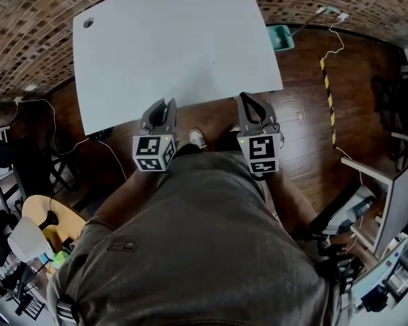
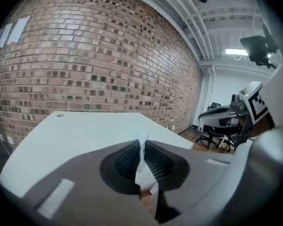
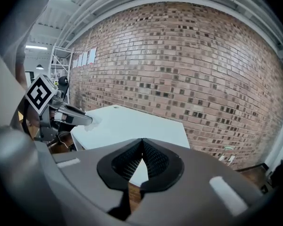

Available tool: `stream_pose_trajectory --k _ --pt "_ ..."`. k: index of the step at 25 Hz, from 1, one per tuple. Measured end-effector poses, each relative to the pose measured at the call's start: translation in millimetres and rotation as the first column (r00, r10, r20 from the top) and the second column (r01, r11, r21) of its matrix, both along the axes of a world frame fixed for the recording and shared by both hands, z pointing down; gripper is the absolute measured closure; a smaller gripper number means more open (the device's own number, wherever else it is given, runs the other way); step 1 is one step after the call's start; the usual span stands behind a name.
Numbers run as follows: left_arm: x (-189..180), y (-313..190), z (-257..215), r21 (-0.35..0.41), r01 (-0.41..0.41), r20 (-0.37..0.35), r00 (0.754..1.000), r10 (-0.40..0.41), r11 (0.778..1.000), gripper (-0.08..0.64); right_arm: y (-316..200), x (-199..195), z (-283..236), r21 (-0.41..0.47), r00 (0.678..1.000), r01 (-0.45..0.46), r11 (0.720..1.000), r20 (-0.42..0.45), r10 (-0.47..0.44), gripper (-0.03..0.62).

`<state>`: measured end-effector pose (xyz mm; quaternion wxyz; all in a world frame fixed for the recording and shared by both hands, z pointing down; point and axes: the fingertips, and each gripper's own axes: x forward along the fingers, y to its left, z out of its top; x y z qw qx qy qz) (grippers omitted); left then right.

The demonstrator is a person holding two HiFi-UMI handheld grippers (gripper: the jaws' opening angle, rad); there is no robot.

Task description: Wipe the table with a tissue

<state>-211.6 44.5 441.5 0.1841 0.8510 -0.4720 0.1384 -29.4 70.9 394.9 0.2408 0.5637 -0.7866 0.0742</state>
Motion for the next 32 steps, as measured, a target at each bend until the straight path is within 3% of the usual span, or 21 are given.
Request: stream_pose_trajectory --k 12,20,26,32 --pt "18.6 -40.2 19.9 -0.072 0.148 0.066 0.987 -0.144 0.986 0.535 -64.7 27.0 12.9 -0.030 0.989 0.145 0.989 0.033 -0.144 0.578" --pt "24.3 -47.4 39.2 -0.101 0.302 0.138 0.948 -0.287 0.948 0.535 -95.9 43.9 30.7 -0.061 0.960 0.274 0.960 0.083 -0.269 0.578" --pt "17.4 -56.5 50.6 -0.117 0.417 0.159 0.904 -0.398 0.901 0.535 -106.3 52.3 45.9 -0.100 0.940 0.336 0.937 0.097 -0.327 0.578" --pt "11.2 -68.7 74.9 -0.162 0.438 0.172 0.895 -0.411 0.885 0.535 -110.7 48.1 58.7 -0.145 0.939 0.342 0.928 0.095 -0.331 0.578"
